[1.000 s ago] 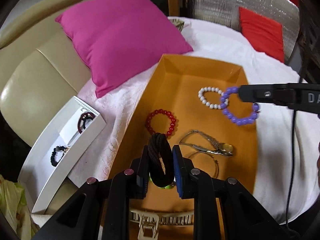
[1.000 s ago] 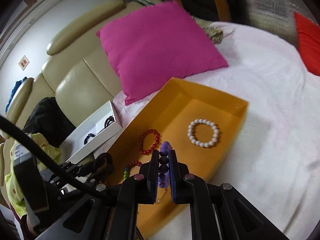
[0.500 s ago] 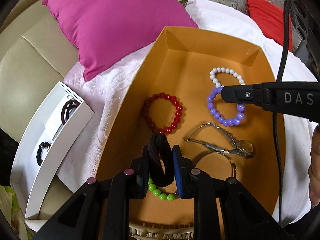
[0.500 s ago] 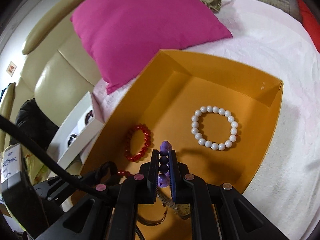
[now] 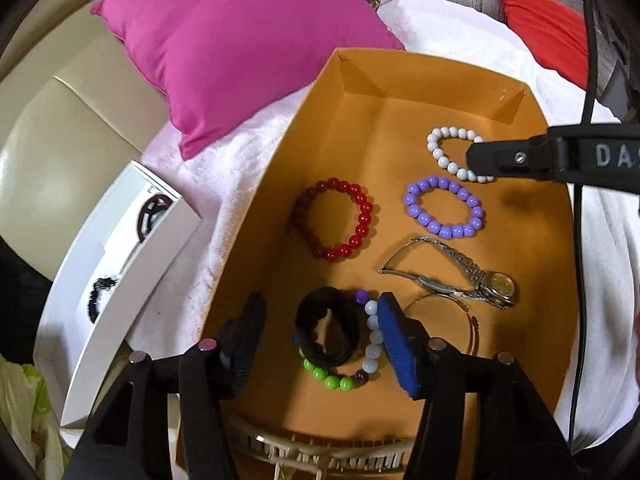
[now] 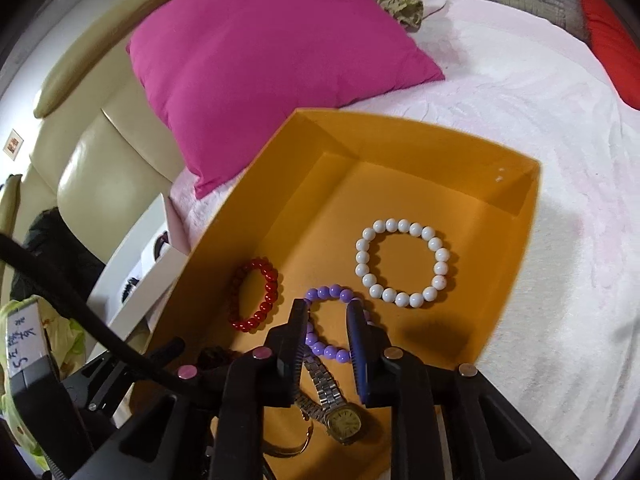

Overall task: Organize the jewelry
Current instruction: 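Raise both open tools up and back away from the orange box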

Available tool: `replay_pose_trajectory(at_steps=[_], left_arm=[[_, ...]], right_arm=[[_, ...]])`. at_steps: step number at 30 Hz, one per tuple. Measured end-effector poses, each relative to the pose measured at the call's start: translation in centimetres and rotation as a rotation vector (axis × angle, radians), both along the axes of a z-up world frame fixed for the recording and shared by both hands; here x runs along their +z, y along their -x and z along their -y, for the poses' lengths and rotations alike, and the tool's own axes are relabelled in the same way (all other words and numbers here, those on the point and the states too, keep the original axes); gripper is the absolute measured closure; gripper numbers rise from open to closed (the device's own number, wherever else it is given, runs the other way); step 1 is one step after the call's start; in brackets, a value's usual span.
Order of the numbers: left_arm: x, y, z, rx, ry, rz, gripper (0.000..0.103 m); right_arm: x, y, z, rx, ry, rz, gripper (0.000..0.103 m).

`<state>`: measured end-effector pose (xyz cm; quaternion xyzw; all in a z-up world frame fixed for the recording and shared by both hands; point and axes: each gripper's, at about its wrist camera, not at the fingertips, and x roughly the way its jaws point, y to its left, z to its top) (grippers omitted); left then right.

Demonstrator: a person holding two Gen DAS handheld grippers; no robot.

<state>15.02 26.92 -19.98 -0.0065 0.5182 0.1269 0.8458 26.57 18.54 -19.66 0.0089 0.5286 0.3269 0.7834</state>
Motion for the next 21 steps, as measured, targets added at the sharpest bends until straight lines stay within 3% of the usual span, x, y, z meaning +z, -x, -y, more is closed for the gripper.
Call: replay_pose_trajectory(at_steps=[8,17,21], left_arm=[[4.5,3.6,3.0,0.011,-0.093,0.113,0.037],[9.4,7.8,6.9,0.008,-0.140,0.253,0.036],[10.6,9.3,7.8,0.011,-0.151,0.290,0.035]], right_arm=[[3.8,2.1,3.7,0.006,-0.052,0.091,0.080],[7.6,6.1,10.4,-0.005,-0.076,0.181,0.079],[9.1,8.2,12.9,-0.006,-0.086,0.213,0.065]])
